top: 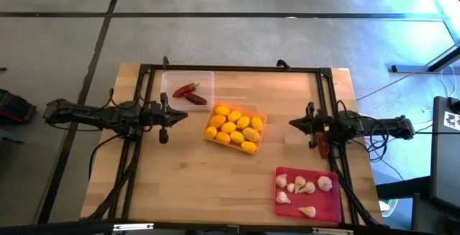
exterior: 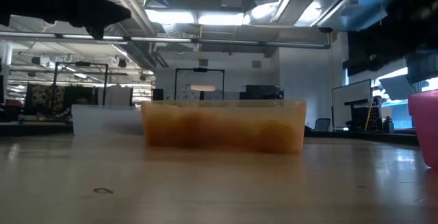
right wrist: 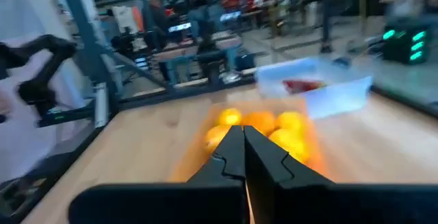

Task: Sort produce into baskets
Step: Put the red chili pepper into the white bin

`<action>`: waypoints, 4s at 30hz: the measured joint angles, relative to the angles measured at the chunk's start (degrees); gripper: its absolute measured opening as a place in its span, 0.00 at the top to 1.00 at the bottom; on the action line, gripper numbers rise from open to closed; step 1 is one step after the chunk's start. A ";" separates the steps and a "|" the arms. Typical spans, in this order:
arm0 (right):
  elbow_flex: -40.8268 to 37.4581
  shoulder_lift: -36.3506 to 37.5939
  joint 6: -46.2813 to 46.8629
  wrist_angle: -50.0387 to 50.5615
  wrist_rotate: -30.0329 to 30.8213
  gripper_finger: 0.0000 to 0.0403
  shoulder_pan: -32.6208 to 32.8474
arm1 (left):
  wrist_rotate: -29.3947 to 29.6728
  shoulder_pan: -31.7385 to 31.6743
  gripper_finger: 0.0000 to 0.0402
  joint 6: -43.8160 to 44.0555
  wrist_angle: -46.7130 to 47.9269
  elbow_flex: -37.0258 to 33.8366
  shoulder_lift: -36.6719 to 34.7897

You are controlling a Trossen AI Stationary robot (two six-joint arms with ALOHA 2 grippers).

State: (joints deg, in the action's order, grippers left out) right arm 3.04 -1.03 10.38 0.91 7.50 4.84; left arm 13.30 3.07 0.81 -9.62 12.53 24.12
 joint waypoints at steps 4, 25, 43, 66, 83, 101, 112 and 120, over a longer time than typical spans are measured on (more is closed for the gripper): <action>4.80 -4.74 -1.80 3.16 1.59 0.99 0.00 | -0.13 0.00 0.95 1.06 -3.62 0.00 1.44; 36.92 -52.91 31.81 68.69 -2.02 0.86 -5.22 | -0.77 -0.48 0.95 -1.36 -9.71 0.02 10.80; 36.80 -86.64 23.54 67.44 -8.64 0.35 -16.70 | -0.61 -0.50 0.95 -4.21 -10.37 0.02 10.64; 42.56 -93.04 17.38 80.84 -8.92 0.40 -17.66 | -0.63 -0.50 0.95 -5.60 -9.70 0.02 10.64; 42.07 -108.73 -0.36 78.60 -8.58 0.40 -17.62 | -0.63 -0.48 0.95 -5.63 -9.01 0.02 10.64; 52.51 -95.42 5.22 79.96 -5.45 0.40 -17.62 | -0.28 -0.61 0.95 -5.26 -9.08 0.02 10.64; 42.37 -94.11 15.24 75.69 -12.97 0.40 -17.62 | 0.03 -0.61 0.95 -5.26 -9.07 0.02 10.64; 38.94 -94.06 20.75 70.77 -14.31 0.40 -17.62 | 1.97 -0.61 0.95 -5.50 -9.03 0.02 10.63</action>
State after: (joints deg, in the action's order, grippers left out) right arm 41.98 -95.09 31.12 71.68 -6.81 -12.78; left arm 15.27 2.46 -4.69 -18.65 12.56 34.74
